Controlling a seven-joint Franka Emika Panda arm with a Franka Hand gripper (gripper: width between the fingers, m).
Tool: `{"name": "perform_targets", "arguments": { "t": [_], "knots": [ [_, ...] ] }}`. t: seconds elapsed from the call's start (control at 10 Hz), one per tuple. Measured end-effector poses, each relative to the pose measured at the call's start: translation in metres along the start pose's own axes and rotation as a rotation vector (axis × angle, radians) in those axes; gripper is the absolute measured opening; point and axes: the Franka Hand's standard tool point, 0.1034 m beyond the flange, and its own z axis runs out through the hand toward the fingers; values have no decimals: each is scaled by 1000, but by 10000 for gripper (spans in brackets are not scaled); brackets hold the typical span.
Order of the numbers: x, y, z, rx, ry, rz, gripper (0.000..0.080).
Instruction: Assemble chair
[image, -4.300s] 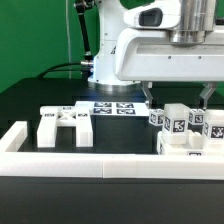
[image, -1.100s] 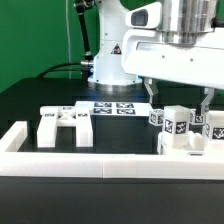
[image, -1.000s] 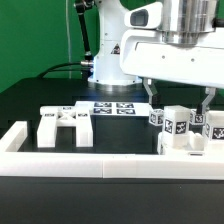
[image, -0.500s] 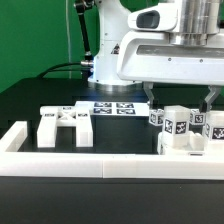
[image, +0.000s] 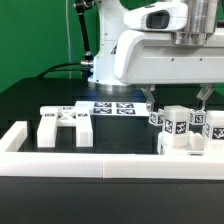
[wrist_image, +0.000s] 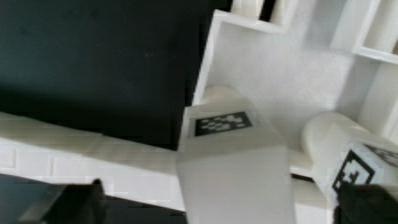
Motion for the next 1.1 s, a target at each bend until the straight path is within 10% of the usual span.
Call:
{"name": "perform_targets", "arguments": {
  "t": [0.1, 0.3, 1.1],
  "knots": [
    [0, 0, 0, 0, 0, 4, 525],
    [0, 0, 0, 0, 0, 25, 282],
    [0, -1, 1, 11, -8, 678, 285]
  ]
}}
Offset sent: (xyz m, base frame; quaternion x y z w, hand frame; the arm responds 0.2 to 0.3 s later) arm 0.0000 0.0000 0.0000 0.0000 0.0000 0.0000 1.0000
